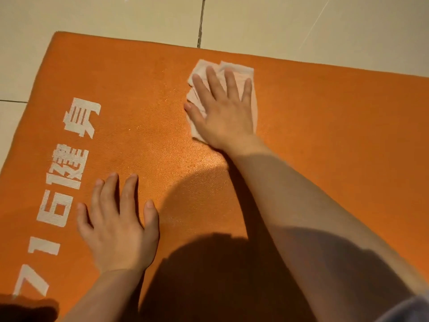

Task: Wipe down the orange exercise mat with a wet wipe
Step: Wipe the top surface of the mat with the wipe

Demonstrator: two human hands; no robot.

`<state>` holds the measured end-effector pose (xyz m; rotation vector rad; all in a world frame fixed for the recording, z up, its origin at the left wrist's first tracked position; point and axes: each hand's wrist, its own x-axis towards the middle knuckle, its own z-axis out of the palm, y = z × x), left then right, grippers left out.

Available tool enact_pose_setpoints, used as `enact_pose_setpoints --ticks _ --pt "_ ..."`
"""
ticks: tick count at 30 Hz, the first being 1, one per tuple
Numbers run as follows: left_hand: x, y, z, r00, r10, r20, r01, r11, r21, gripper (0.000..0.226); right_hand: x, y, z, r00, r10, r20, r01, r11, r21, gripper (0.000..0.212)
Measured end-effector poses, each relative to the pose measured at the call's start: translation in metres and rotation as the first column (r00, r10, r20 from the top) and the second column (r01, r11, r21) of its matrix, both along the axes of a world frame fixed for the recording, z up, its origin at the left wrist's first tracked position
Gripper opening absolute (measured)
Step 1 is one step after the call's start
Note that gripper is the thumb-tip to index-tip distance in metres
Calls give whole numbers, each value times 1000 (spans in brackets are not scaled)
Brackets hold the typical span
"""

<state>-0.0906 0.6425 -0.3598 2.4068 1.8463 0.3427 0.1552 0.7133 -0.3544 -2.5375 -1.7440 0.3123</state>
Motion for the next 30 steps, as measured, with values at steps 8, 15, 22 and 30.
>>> enact_pose_setpoints --ticks 8,15,22,30 --pt "-2 1 0 1000 7 -9 -8 998 -70 56 161 -105 1 859 -512 27 512 859 10 65" --pt "-2 1 1 1000 -1 2 1 998 -60 55 142 -101 -1 656 -754 -2 754 656 -20 67" --pt "-2 1 0 1000 -12 18 12 999 -37 57 -19 -50 0 976 -213 39 214 977 -27 68" --pt "-3 0 0 999 -21 35 22 999 -39 55 36 -138 -1 982 -188 0 188 982 29 75"
